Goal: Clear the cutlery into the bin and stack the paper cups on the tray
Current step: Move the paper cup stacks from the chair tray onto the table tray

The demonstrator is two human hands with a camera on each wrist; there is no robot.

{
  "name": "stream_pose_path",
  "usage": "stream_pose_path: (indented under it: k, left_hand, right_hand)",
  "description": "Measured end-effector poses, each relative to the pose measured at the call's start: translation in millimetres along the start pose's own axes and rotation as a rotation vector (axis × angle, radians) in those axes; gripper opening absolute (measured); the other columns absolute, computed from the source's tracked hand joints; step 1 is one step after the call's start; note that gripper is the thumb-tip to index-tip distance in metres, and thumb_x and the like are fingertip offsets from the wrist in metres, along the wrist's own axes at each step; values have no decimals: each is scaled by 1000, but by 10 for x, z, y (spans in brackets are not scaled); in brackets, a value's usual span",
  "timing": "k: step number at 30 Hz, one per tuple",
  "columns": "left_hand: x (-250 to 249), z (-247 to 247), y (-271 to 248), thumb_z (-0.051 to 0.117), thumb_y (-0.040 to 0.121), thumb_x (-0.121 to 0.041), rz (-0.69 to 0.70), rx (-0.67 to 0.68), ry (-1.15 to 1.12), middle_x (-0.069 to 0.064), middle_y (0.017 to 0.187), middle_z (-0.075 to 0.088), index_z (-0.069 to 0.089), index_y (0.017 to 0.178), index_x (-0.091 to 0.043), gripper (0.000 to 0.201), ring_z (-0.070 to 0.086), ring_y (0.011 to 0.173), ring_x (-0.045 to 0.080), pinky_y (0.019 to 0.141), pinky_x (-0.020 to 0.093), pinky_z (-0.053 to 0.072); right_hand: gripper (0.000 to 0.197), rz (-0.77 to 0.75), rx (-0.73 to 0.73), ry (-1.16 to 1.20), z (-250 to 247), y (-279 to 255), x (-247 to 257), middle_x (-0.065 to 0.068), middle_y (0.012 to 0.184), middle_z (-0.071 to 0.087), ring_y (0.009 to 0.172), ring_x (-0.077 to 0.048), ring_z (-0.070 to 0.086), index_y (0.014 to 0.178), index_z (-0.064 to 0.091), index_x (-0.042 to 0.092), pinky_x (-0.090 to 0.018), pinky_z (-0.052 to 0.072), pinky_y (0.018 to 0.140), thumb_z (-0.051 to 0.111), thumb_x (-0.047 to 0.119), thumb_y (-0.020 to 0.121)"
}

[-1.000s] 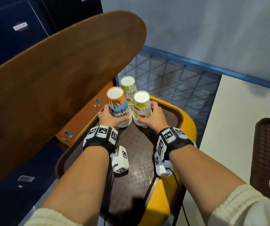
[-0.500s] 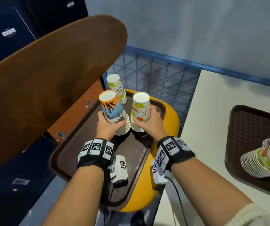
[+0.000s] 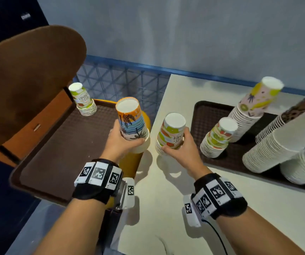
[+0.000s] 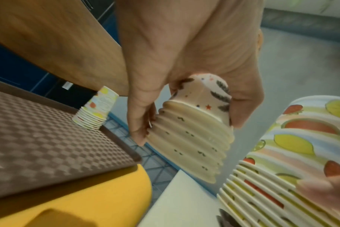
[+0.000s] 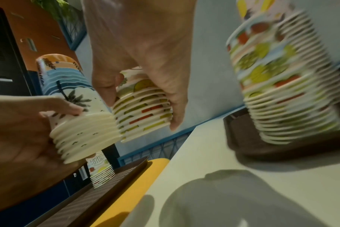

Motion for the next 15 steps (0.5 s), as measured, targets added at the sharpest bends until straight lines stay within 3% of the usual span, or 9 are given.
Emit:
stream_pose_path:
  k: [4,7,10,15]
  left_hand:
    - [-334,499,-200,82,37,-33,57,37,-49,-6,110,64,47,106,-36,77,61,103,11,97,37,48]
    - [-542,778,-335,82,39,-26,97,46,-77,-6,107,63,45,116,-23,85,60,96,2,90,30,48]
    - [-666,972,-460,81,37,-33,113,14,-88,-2,114,63,46,117,-24,88,62,104,12,93,32,49]
    - [-691,1170,-657,82,41,-33,106,-57,-78,0,119,64,46,121,-21,89,62,110,16,98,40,50]
  right_hand:
    - [78,-83,-45,42,-576,-192,57,-8,125,54,115,-19,55,123,42,23,-38,47,101,81,25,55]
    - [74,-178,-103,147,-1029,-186,213,-10,127,54,116,-17,55,121,43,24,-31,46,100,83,19,58]
    - [76,-257,-150,151,-1386,-72,325,-6,131,52,121,-17,52,120,41,33,-36,45,103,77,36,54]
    - [78,-218,-184,39,-1618,160,193,-5,134,49,124,-20,48,130,36,21,-43,42,106,79,18,65]
Point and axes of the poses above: each hand's wrist, its own y-axis towards the middle knuckle, its own z-axis out of the palm, x = y × z, the point moved 5 cm from there along y, towards the middle knuckle
